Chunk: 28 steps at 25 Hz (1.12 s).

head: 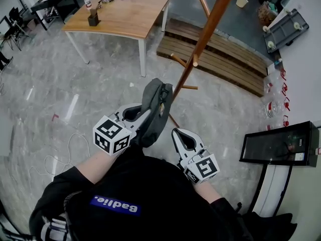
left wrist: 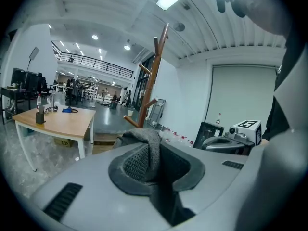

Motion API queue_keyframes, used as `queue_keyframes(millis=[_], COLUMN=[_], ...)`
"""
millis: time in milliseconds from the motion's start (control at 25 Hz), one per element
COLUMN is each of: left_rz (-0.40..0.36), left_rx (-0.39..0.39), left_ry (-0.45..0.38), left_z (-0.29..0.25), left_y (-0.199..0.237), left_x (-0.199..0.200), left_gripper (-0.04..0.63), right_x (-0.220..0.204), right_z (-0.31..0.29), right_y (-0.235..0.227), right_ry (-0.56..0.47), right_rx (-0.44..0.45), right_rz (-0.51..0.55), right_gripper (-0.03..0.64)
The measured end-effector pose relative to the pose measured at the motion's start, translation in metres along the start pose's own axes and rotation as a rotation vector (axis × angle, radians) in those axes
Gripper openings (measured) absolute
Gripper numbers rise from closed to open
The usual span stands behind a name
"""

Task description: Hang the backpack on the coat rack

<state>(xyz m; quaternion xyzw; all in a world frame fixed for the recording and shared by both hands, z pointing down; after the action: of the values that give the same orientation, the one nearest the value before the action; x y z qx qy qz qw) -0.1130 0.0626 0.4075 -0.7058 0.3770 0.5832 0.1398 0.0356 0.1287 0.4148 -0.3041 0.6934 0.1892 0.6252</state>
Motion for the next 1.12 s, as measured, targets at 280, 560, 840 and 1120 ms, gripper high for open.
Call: queue_keyframes(millis=[280,560,840,1120], left_rz=[-0.003,0.025,0.026,0.029], left_rx=[-0.059,-0.137,-0.202,-0.164], left_ry=[-0.011,0.033,0.049,0.049], left_z=[-0.025,-0.051,-0.071,-0.093], left_y=[0.063,0.119,0.152,0.167], left_x=[0.03,0.037,0.049,0.059], left_gripper=[0.069,0.069,0.069,0.069], right_x=[0.015,0.02,0.027,0.024], right_z=[-0.057,-0.115,-0.154,-0.163], right_y=[-0.032,-0.05,-0.057,-0.079], right_ry=[0.023,0.061,0.066,0.083], right_rx=[-0.07,-0.127,-0.161,-0.119], right_rz=[0.006,-0.013,-0.012,-0.029], right_gripper=[0.008,0.008,0.008,0.008])
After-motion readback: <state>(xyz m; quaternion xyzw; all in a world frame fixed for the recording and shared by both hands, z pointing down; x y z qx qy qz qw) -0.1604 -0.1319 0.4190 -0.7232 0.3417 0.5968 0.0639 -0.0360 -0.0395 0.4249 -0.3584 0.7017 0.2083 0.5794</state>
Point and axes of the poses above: the fingertips, and each gripper's own axes: z backward along the fingers, y to its left, x out of its top, the point moved 4 cm from there along z, backward along the fingers, and after that the axes turned 1 degree about z, right-handed, at the moved point
